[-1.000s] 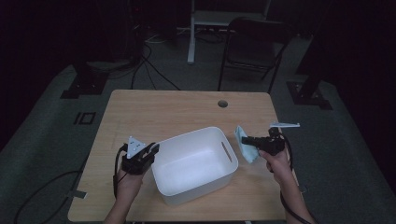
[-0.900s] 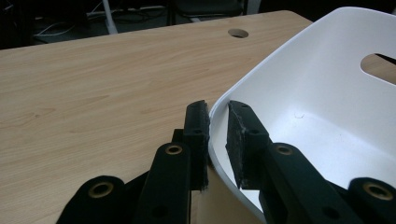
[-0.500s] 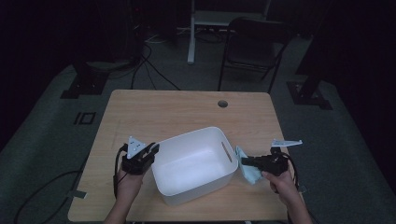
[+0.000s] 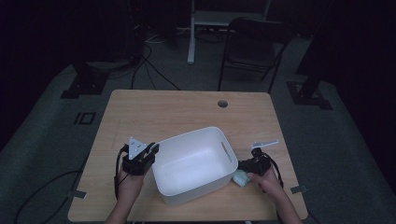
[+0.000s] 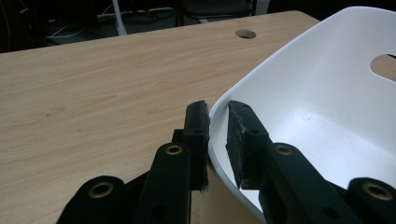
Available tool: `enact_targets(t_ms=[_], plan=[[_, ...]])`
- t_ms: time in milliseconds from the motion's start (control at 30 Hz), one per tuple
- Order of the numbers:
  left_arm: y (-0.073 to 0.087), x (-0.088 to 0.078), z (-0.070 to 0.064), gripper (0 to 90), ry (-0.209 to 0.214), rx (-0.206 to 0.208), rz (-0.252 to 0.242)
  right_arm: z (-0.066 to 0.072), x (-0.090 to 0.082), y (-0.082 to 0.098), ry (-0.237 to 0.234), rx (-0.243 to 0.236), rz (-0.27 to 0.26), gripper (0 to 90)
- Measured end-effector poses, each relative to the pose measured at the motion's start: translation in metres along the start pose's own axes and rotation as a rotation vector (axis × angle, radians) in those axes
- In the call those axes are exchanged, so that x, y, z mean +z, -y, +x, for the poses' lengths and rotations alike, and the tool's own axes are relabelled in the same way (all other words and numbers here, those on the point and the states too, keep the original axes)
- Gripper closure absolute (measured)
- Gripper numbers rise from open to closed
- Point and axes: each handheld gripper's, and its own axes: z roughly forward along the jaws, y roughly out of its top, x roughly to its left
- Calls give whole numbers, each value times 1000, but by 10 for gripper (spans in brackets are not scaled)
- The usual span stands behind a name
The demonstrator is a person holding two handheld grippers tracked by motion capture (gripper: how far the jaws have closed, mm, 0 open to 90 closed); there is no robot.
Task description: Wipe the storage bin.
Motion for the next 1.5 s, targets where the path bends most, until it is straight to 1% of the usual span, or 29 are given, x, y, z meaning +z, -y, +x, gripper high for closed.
enact_targets(t_ms=[67,100,167,200,233,267,367,433,500,533,600,633,667,700,767,800,867,900,967,1000,1067,1133,1200,1233,1300,1333,1400,1467,1500], plan=[[0,0,0,782,2,1,1,-1,0,-3,-5,-2,16,828],[0,0,0,782,4,2,1,-1,-1,-6,-2,-12,9,828],[0,0,-1,782,7,2,2,1,-7,-16,-34,-15,-40,828],[0,0,-1,782,3,1,1,3,-8,-19,-28,-24,-35,828],[0,0,-2,782,-2,1,1,4,-6,-24,-15,-44,-16,829],[-1,0,-2,782,-6,2,3,3,-4,-26,-10,-42,-7,829],[0,0,-2,781,-6,1,1,-5,9,-24,19,-16,22,830],[0,0,-2,781,-3,4,2,-12,17,-21,26,20,42,829],[0,0,-1,780,0,6,1,-13,17,-23,25,23,38,829],[0,0,-1,780,2,6,2,-12,15,-26,29,14,28,828],[0,0,-1,780,7,8,3,-9,7,-35,-7,24,-48,829],[-1,1,-1,780,5,9,5,-4,5,-42,10,-3,-53,830],[-1,0,-1,780,0,8,6,-1,7,-45,32,-17,-42,830],[0,0,-1,779,2,5,4,0,10,-47,53,-21,-34,831],[0,1,-1,780,-1,4,3,-5,16,-46,67,-2,-15,831],[0,1,-1,779,-3,3,3,-8,21,-43,74,17,-4,832],[-1,0,0,779,3,7,5,-14,28,-41,87,35,21,831],[0,0,0,779,3,6,5,-15,29,-42,90,37,23,831],[0,0,0,779,4,4,3,-11,30,-49,118,21,25,831],[0,0,0,779,6,5,4,-11,29,-53,118,16,17,830],[0,0,1,779,18,6,4,-9,24,-65,95,24,-30,830],[0,0,2,780,27,-1,1,-5,20,-81,95,12,-65,829],[0,0,2,780,24,1,3,-2,16,-94,83,7,-114,829],[0,0,2,780,22,1,2,1,15,-101,81,-10,-132,830],[0,0,0,779,7,4,2,4,17,-108,103,-34,-121,831],[0,0,-1,779,-4,9,2,3,19,-108,102,-32,-120,832],[0,0,-2,779,-13,6,0,-2,24,-105,105,-20,-101,834],[0,0,-3,779,-21,6,-2,-9,36,-97,130,-3,-57,835],[0,0,-3,779,-21,6,-2,-12,39,-93,130,9,-50,834]])
